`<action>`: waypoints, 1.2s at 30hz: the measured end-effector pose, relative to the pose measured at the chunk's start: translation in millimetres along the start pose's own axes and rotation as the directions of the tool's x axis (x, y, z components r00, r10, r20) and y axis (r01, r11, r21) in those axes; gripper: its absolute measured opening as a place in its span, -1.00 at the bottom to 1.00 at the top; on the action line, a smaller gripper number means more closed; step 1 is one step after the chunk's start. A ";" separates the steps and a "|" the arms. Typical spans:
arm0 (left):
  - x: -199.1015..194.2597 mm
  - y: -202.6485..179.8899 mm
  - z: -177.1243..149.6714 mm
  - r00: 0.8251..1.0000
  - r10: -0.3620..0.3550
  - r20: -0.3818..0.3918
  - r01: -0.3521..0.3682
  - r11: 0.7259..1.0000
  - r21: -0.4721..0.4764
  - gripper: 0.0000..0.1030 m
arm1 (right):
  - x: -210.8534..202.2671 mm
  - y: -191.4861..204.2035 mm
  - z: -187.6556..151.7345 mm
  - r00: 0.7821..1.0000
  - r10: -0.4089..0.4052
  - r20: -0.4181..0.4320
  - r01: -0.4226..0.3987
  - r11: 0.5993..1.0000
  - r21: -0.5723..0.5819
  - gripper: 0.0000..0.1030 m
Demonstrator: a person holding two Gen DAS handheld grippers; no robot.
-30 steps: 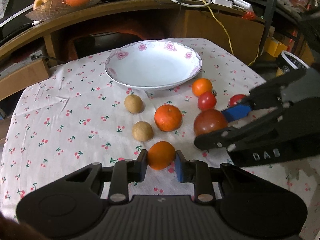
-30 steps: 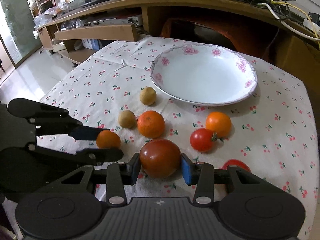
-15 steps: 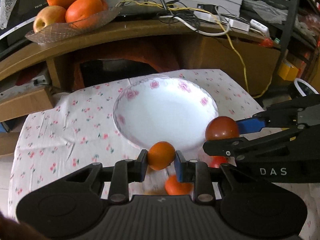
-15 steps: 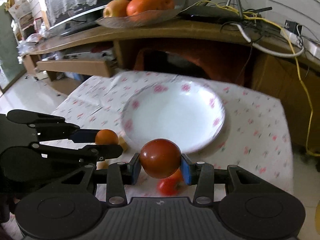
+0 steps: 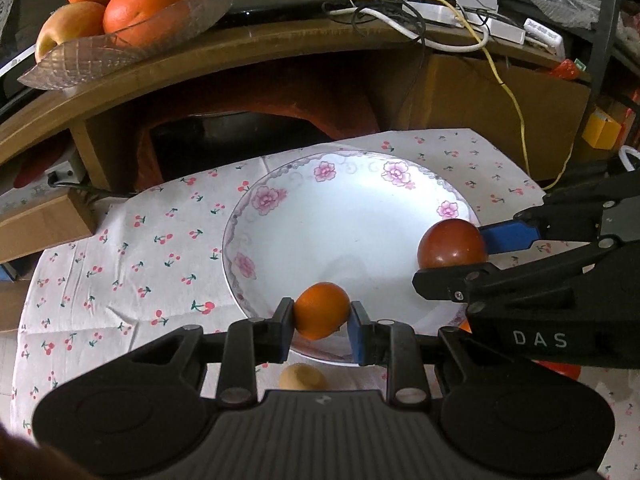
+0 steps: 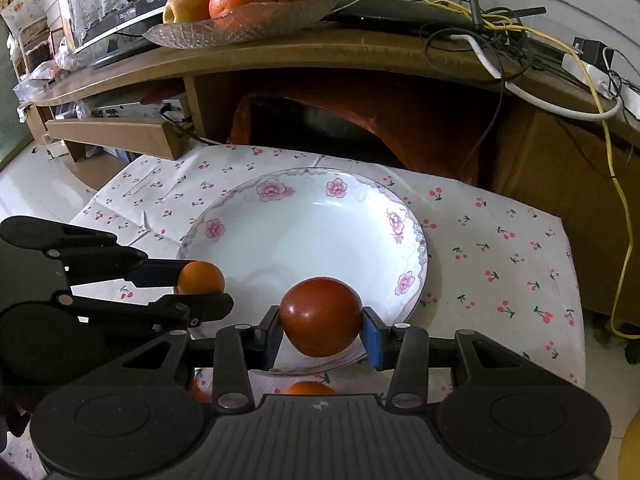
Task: Organize fruits
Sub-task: 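Carry both fruits over the white bowl and open both grippers to drop them, then withdraw both open grippers from the bowl back toward the loose fruit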
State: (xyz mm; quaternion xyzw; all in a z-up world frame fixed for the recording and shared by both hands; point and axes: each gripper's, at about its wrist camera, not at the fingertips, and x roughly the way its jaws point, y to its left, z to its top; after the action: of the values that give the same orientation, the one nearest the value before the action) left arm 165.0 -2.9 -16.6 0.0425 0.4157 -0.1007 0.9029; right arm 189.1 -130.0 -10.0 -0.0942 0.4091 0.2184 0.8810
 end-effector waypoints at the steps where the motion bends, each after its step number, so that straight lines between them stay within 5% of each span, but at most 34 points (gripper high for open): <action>1: 0.3 -0.7 0.2 1.000 0.001 -0.002 -0.001 1.000 0.000 -0.37 | 0.3 0.8 0.1 1.000 -0.005 0.000 0.005 1.000 -0.007 -0.16; 36: -42.9 12.0 -1.5 0.998 -0.002 0.063 0.007 0.996 -0.086 -0.14 | -44.4 -6.3 -8.1 0.995 -0.050 0.090 0.048 0.998 0.027 0.16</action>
State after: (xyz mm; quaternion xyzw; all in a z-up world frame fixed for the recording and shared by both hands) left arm 139.3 15.3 15.0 -0.0008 0.3910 -0.0859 0.9164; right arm 161.2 -152.0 18.5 -0.0831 0.3689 0.1954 0.9049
